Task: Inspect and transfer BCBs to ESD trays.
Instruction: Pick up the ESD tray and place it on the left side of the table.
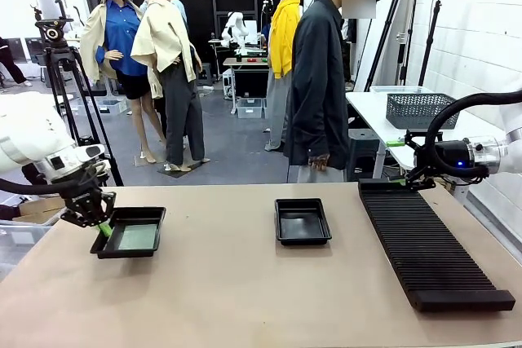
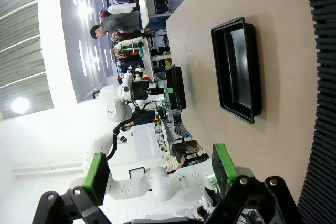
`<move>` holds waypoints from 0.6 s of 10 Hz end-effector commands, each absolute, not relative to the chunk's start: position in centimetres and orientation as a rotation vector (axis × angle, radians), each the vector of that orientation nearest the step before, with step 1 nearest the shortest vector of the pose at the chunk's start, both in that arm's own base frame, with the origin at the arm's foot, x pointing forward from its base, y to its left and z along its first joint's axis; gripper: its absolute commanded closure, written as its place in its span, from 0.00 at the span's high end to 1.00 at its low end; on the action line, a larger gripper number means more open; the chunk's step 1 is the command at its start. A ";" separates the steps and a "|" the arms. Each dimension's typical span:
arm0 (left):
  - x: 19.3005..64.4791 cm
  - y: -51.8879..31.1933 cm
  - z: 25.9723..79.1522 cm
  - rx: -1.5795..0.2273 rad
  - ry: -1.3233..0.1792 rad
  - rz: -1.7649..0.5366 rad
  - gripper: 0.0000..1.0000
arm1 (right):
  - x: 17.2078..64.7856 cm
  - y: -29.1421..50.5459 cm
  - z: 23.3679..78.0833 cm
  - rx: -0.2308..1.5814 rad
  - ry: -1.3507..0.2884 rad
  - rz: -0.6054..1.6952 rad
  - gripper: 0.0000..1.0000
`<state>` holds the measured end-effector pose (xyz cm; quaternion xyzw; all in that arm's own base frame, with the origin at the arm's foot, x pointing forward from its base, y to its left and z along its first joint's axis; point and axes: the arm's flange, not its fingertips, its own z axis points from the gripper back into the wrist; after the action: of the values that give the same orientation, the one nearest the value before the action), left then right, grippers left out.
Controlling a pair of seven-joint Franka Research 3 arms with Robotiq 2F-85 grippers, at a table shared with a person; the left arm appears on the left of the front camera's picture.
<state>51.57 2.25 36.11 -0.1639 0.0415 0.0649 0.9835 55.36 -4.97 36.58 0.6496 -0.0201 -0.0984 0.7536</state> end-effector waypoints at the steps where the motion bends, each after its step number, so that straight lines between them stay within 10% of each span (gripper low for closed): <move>1: 50.6 3.8 36.1 -0.339 0.093 0.115 0.00 | 55.3 -4.8 36.7 1.411 -0.048 -0.218 1.00; 6: 50.3 7.4 35.4 -0.249 0.119 0.091 0.00 | 55.3 -4.8 36.7 1.411 -0.048 -0.218 1.00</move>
<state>50.62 6.78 35.44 -0.1343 0.0518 0.0615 0.9877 55.36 -4.97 36.58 0.6496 -0.0201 -0.0984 0.7536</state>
